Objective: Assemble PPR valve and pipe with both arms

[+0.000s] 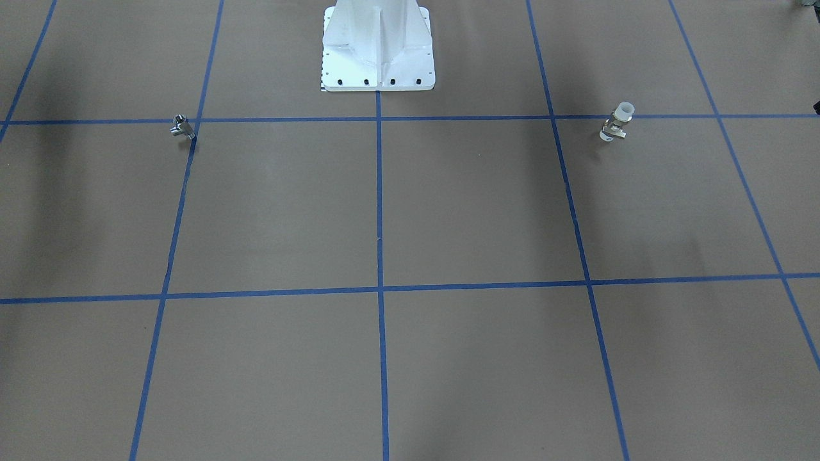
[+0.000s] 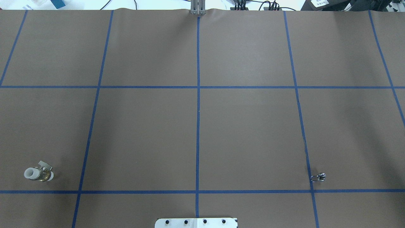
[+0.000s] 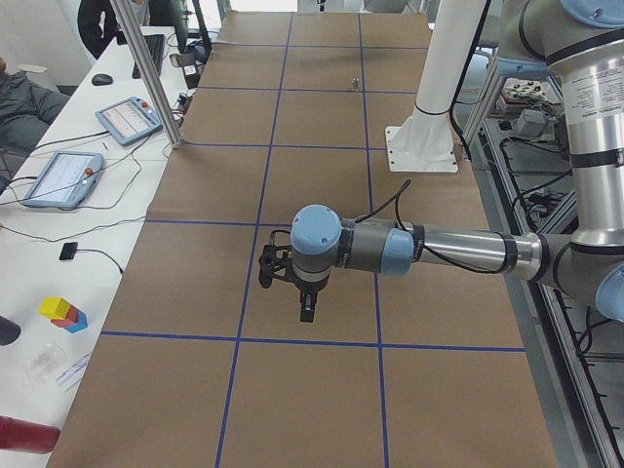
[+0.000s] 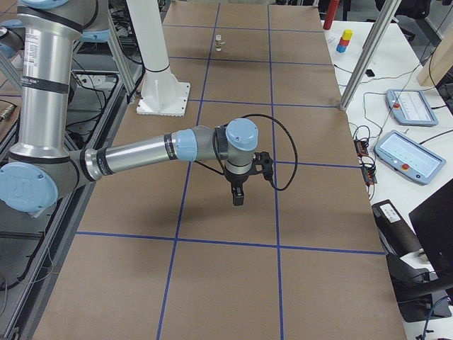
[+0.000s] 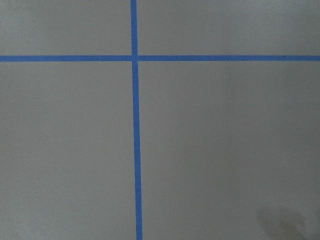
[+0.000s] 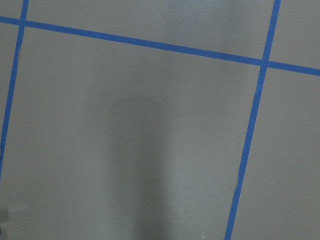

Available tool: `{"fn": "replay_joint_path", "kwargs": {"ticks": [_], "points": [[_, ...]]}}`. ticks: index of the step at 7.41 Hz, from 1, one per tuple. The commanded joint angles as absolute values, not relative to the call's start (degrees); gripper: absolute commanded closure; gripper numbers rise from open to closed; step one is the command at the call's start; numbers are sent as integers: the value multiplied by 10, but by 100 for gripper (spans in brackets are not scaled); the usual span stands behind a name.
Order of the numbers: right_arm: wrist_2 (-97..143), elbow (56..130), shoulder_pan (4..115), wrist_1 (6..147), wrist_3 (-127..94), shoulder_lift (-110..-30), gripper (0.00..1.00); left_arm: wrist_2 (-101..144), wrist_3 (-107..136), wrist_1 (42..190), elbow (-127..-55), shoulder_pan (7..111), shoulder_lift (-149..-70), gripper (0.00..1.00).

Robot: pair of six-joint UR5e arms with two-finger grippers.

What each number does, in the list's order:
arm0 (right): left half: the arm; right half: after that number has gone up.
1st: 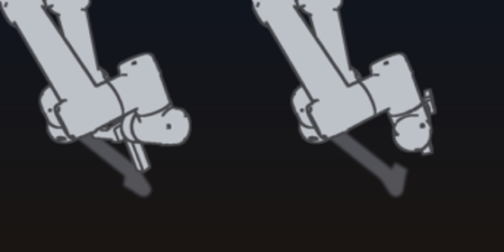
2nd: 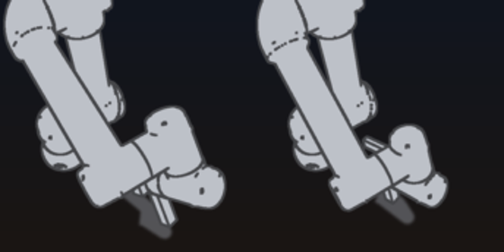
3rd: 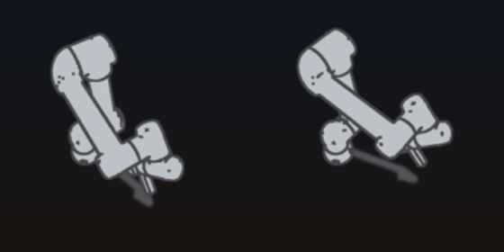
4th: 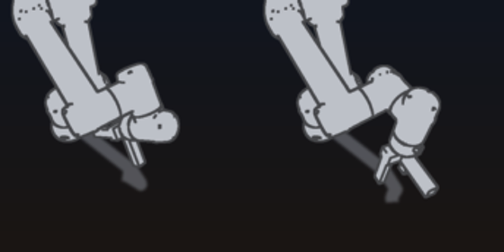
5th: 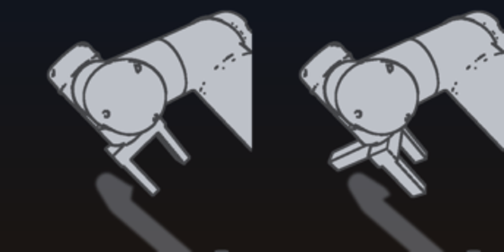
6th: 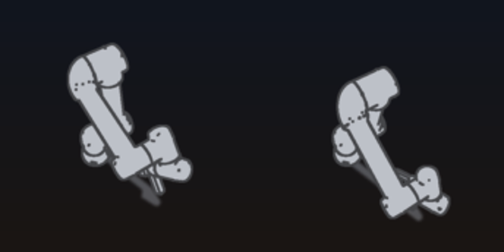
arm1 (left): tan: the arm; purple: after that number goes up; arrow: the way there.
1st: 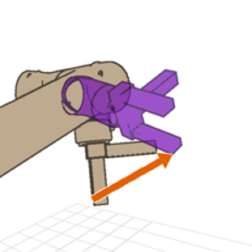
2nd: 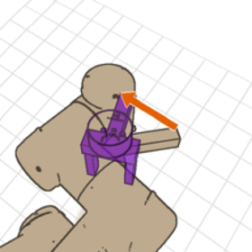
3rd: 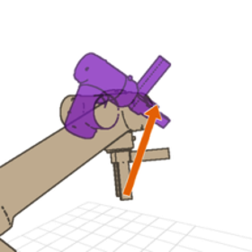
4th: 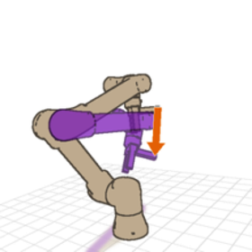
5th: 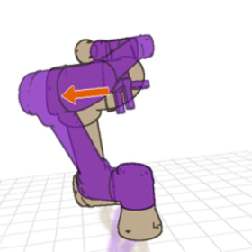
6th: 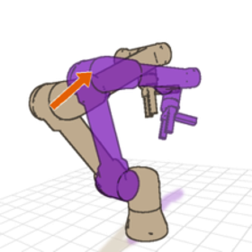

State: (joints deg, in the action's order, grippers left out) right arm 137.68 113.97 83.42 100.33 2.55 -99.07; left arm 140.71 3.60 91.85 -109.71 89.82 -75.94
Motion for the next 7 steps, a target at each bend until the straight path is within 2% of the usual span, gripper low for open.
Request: {"fn": "replay_joint_path", "kwargs": {"ticks": [1, 7], "points": [[1378, 1136, 835, 1004, 25, -992, 0, 1409, 34, 916, -1106, 898, -759, 0], [1376, 1131, 834, 1004, 25, -995, 0, 1415, 34, 932, -1108, 896, -737, 0]]}}
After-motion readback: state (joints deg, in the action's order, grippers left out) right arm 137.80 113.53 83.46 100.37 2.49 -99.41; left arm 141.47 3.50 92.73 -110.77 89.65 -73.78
